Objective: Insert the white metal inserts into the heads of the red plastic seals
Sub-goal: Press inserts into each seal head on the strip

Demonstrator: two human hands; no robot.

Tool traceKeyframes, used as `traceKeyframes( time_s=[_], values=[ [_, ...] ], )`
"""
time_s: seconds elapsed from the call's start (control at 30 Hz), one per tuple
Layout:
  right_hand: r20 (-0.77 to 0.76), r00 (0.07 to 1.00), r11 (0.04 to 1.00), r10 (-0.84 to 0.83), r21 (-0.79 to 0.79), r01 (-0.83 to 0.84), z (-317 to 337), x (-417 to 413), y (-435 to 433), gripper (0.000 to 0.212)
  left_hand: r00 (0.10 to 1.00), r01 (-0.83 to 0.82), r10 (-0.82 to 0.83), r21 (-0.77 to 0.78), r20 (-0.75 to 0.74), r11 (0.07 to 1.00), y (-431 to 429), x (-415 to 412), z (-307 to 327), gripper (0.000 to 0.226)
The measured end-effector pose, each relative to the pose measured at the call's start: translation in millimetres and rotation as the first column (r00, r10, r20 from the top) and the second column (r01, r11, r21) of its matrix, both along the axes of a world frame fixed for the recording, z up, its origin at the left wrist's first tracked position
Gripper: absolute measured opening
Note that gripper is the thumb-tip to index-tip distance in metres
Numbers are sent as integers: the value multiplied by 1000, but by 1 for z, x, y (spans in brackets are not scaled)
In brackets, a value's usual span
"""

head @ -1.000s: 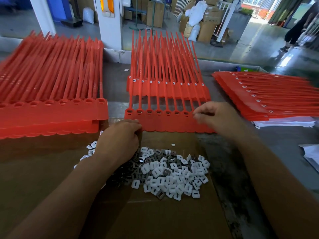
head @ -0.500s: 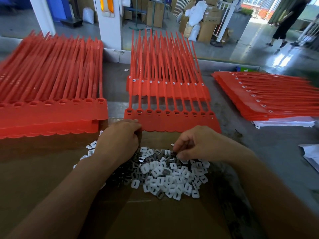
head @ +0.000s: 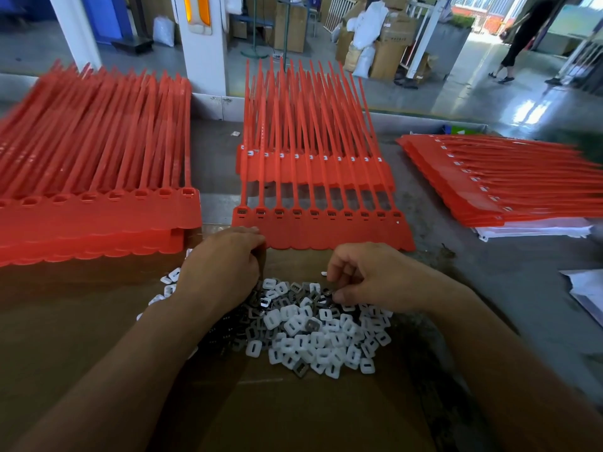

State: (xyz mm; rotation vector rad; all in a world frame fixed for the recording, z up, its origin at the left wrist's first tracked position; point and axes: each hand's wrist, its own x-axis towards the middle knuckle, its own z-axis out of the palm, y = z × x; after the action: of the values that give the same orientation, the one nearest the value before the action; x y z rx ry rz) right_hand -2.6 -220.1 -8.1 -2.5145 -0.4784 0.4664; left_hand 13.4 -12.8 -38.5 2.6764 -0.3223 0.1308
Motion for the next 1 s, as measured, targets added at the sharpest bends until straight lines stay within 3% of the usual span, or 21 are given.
traceKeyframes(
  time_s=[0.33,0.6,0.9,1.0],
  values=[
    [-70,997,999,42,35,-40,5,-1,-2,12,1000,4,-4,-6,7,1000,0,-1,1,43],
    [-83,994,997,66,36,-63,5,-1,-5,18,1000,7,-7,-6,7,1000,0,-1,1,43],
    [14,999,989,29,146,-31,9,8,5,22,1000,9,-9,-8,18,1000,-1,-3,1,41],
    [66,998,993,20,112,-27,12,17,16,24,999,-2,2,-11,54,1000,-1,-3,0,38]
  ],
)
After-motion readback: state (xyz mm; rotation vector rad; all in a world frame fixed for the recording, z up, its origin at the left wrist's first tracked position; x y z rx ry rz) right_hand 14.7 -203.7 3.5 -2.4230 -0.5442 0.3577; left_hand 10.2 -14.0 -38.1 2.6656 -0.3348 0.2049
